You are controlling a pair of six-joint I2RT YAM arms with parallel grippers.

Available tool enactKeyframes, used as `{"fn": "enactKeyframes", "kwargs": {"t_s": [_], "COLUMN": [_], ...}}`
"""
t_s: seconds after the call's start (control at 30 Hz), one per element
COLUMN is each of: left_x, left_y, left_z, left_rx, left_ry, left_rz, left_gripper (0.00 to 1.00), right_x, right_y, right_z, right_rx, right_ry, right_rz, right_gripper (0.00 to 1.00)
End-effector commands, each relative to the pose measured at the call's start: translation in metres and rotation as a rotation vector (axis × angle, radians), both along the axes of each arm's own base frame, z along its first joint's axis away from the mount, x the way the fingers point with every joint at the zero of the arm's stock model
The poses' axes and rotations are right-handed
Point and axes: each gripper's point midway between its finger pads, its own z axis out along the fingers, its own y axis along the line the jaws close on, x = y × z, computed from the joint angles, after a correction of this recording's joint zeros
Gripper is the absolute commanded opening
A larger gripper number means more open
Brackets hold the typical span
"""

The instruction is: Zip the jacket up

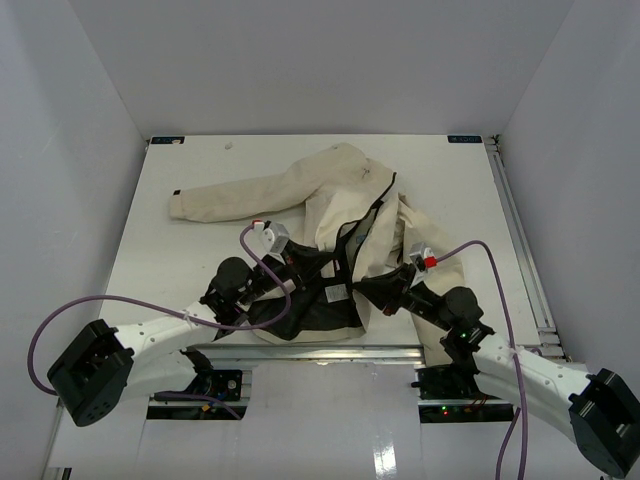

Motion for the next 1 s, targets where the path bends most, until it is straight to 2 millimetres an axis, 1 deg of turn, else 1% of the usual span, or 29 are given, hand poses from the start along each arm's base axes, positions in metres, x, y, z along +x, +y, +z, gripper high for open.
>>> {"fn": "enactKeyframes", "kwargs": {"t_s": [0.0,0.17,0.23,0.33,0.97], "left_x": [-0.008,-0.009,-0.01,-0.012,-0.008], "left_y": [0.006,0.005,0.005,0.006,0.006], "left_z": [0.029,0.03,0.031,0.032,0.028], "left_rx": [-0.097,-0.113,-0.122,-0.135,-0.135], "left_ry": [-0.071,-0.064,-0.063,-0.06,-0.055], "left_rz": [-0.01,-0.018,-0.022,-0.029,-0.012], "left_gripper": [0.0,0.0,0.0,0.0,0.0], "right_x": [-0.013,-0.017,-0.016,-0.016,-0.015], "right_y": [-0.004,-0.006,-0.006,-0.005,0.004], "right_z": [0.041,0.049,0.047,0.049,0.056], "right_rx": [0.125,0.166,0.163,0.176,0.222], "right_ry": [-0.124,-0.172,-0.166,-0.167,-0.149], "right_rz": [0.039,0.045,0.044,0.048,0.08], "right_gripper": [0.08,0.08,0.08,0.08,0.08]}}
